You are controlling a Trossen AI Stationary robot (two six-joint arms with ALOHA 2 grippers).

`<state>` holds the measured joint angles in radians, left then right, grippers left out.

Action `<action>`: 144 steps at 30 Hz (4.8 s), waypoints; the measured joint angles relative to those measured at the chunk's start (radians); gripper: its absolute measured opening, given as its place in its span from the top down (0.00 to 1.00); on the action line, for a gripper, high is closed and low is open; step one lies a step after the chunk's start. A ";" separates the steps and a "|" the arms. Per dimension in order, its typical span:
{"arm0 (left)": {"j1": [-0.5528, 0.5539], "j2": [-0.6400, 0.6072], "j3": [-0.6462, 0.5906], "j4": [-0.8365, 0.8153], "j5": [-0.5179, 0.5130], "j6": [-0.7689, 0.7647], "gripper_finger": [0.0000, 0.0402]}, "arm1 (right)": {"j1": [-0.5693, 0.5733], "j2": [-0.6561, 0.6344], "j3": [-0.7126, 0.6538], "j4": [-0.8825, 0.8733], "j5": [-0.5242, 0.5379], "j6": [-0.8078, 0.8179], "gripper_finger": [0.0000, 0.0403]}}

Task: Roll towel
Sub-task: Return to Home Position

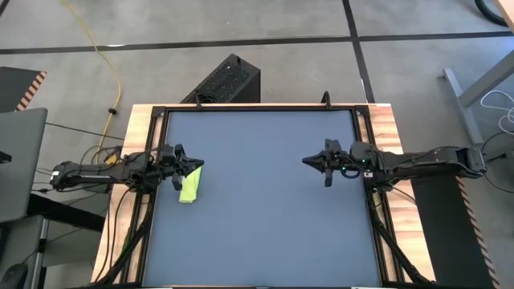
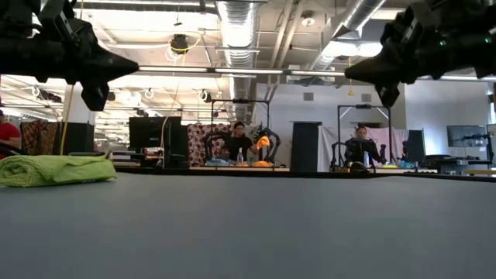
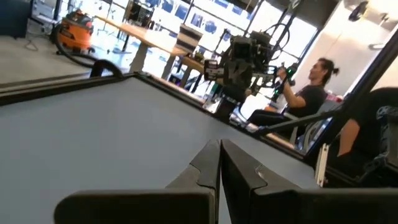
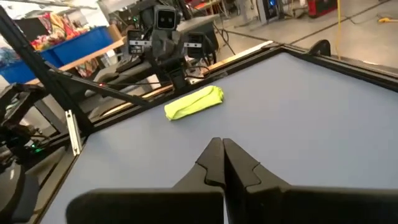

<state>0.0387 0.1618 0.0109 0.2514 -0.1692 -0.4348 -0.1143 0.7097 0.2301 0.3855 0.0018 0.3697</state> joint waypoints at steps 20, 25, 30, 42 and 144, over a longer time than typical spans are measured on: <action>0.000 0.001 -0.002 -0.130 0.041 0.083 1.00 | -0.059 -0.169 -0.149 -0.066 -0.001 -0.054 0.97; 0.000 0.001 -0.002 -0.145 0.041 0.082 1.00 | -0.072 -0.233 -0.149 -0.116 -0.021 -0.121 0.97; 0.000 0.001 -0.003 -0.152 0.057 0.056 1.00 | -0.072 -0.352 -0.149 -0.307 -0.026 -0.114 0.97; 0.000 0.001 -0.003 -0.160 0.057 0.028 1.00 | -0.072 -0.603 -0.162 -0.519 -0.006 -0.168 0.97; 0.000 0.002 0.012 -0.247 0.057 -0.025 1.00 | -0.084 -0.619 -0.173 -0.513 0.043 -0.194 0.84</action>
<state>0.0387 0.1636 0.0227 0.0048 -0.1127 -0.4603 -0.1987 0.0910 0.0566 -0.1272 0.0452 0.1757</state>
